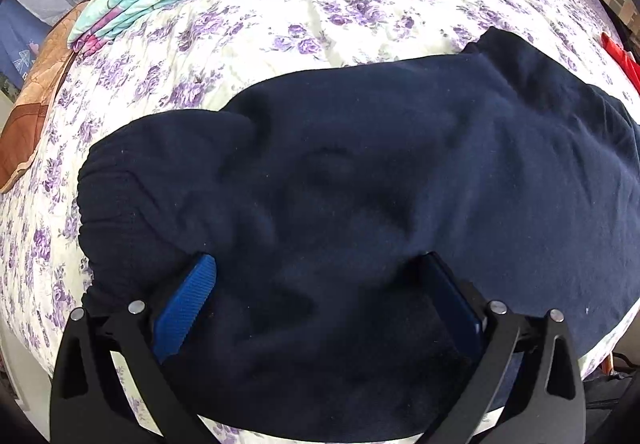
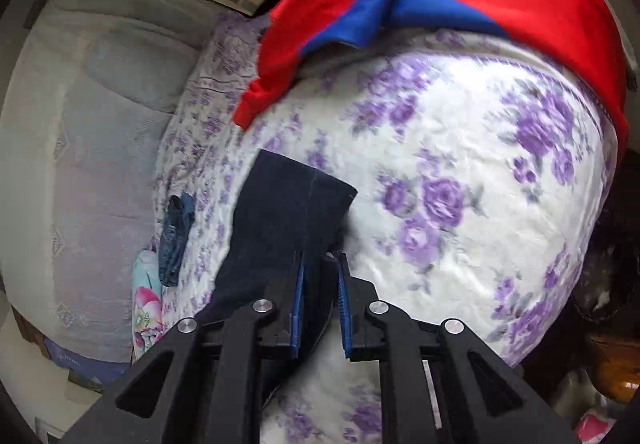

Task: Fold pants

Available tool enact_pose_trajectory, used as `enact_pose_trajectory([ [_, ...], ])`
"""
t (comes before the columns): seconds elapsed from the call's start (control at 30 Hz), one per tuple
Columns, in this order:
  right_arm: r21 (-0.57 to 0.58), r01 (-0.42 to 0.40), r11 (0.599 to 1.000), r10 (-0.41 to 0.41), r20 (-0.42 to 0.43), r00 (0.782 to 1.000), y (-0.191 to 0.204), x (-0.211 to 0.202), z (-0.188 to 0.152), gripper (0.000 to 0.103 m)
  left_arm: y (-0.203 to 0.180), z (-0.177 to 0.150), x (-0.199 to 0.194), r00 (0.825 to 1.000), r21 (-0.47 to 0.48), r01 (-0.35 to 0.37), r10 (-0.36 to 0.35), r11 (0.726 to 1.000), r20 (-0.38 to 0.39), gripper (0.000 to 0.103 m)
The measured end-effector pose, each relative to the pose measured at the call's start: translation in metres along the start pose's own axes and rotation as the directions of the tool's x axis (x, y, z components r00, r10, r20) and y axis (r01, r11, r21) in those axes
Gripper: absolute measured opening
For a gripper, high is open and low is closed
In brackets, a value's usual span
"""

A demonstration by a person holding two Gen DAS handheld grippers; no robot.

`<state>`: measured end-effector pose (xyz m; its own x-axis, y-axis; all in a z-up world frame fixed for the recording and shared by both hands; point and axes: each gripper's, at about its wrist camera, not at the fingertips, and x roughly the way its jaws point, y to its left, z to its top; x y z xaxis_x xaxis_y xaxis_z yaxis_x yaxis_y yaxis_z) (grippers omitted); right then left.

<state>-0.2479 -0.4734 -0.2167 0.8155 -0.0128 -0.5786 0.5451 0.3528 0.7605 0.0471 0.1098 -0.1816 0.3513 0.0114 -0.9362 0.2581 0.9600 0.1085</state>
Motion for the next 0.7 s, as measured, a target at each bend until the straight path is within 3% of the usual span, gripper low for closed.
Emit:
enact_pose_trajectory([
  [0.07, 0.016, -0.035, 0.999, 0.035, -0.004, 0.999, -0.002, -0.005, 0.001, 0.018, 0.000, 0.002, -0.011, 1.000, -0.032, 0.022, -0.022, 0.999, 0.000, 0.098],
  [0.17, 0.100, -0.113, 0.989, 0.115, -0.017, 0.993, -0.010, -0.009, 0.002, 0.051, -0.012, 0.008, -0.040, 0.992, -0.006, 0.094, -0.093, 0.996, 0.083, 0.098],
  [0.2, 0.110, -0.117, 0.987, 0.120, -0.019, 0.993, -0.011, -0.008, 0.003, 0.052, -0.022, 0.012, -0.050, 0.988, 0.025, 0.110, -0.112, 0.994, 0.111, 0.098],
  [0.37, 0.131, -0.137, 0.982, 0.140, -0.010, 0.990, -0.013, 0.001, 0.002, 0.051, -0.086, 0.046, -0.063, 0.957, 0.187, 0.215, -0.245, 0.959, 0.153, 0.098],
  [0.5, 0.138, -0.141, 0.980, 0.144, -0.017, 0.989, -0.009, 0.006, 0.006, 0.049, -0.158, 0.073, -0.039, 0.935, 0.282, 0.314, -0.346, 0.907, 0.073, 0.098],
  [0.53, 0.143, -0.141, 0.980, 0.145, -0.017, 0.989, -0.010, 0.006, 0.006, 0.047, -0.177, 0.071, -0.030, 0.938, 0.315, 0.310, -0.342, 0.897, 0.051, 0.098],
  [0.6, 0.164, -0.131, 0.978, 0.135, -0.012, 0.991, -0.014, 0.006, 0.006, 0.023, -0.207, 0.059, -0.007, 0.970, 0.380, 0.218, -0.243, 0.899, 0.019, 0.098],
  [0.63, 0.182, -0.142, 0.973, 0.146, -0.006, 0.989, -0.016, 0.006, 0.006, 0.020, -0.214, 0.051, 0.007, 0.980, 0.403, 0.180, -0.199, 0.897, 0.007, 0.099],
  [0.7, 0.174, -0.139, 0.975, 0.140, 0.010, 0.990, -0.012, 0.003, 0.004, 0.016, -0.206, 0.047, 0.007, 0.970, 0.371, 0.209, -0.239, 0.905, 0.038, 0.099],
])
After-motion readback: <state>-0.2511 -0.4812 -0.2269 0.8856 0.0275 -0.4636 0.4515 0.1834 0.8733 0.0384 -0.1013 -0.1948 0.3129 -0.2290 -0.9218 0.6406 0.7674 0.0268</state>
